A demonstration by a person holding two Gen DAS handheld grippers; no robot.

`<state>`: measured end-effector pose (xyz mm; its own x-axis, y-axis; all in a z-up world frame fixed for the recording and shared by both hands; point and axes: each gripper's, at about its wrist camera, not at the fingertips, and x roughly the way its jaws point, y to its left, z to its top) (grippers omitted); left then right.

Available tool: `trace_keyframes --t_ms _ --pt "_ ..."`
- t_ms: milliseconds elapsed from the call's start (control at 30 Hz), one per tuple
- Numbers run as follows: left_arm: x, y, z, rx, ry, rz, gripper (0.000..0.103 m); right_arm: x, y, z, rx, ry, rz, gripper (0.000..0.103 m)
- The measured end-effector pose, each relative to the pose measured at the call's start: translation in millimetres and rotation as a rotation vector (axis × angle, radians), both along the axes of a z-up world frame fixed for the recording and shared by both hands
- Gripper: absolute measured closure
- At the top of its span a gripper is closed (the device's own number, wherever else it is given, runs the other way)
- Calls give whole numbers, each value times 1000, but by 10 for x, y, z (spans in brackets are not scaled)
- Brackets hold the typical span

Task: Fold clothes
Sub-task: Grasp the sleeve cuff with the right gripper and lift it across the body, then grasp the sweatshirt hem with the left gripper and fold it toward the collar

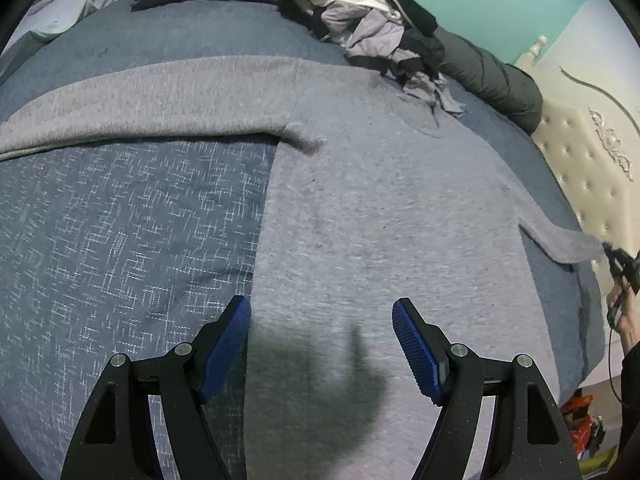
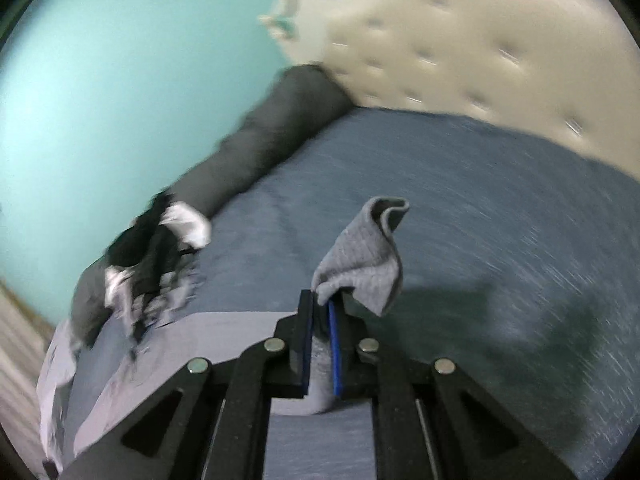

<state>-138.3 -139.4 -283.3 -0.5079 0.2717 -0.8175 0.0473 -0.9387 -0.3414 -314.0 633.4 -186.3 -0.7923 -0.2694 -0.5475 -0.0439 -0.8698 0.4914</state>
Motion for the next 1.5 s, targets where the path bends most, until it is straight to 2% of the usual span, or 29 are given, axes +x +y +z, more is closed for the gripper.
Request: trace_keyframes --t_ms 133,300,433,567,667,900,1033,1133,1300,1433,1500 --pt "76 -9 139 12 27 1 26 -21 -652 418 -3 46 148 96" --pt "166 -16 350 28 73 -2 26 18 -1632 694 -19 75 340 96" --pt "233 -14 507 43 105 -9 26 165 -2515 780 -31 76 517 96" --pt "277 -12 584 55 117 -16 26 425 -3476 651 -35 46 717 97" --pt "307 -24 601 63 117 -21 26 644 -4136 370 -11 2 849 98" --pt "335 -83 526 76 94 -16 26 1053 -4990 -374 -12 -127 1010 99" --pt "300 -88 441 73 73 -17 26 1109 -5065 -645 -12 -179 1008 99" --pt "220 -34 356 75 58 -30 26 1028 -4819 -707 -34 -184 926 99" --pt "-102 234 117 113 19 -73 26 884 -4322 -875 61 -195 757 99" --pt "-348 483 -56 107 3 -108 26 822 -4062 -995 95 -208 653 97" --pt "-474 598 -147 98 -13 -114 26 792 -3937 -1050 54 -211 620 95"
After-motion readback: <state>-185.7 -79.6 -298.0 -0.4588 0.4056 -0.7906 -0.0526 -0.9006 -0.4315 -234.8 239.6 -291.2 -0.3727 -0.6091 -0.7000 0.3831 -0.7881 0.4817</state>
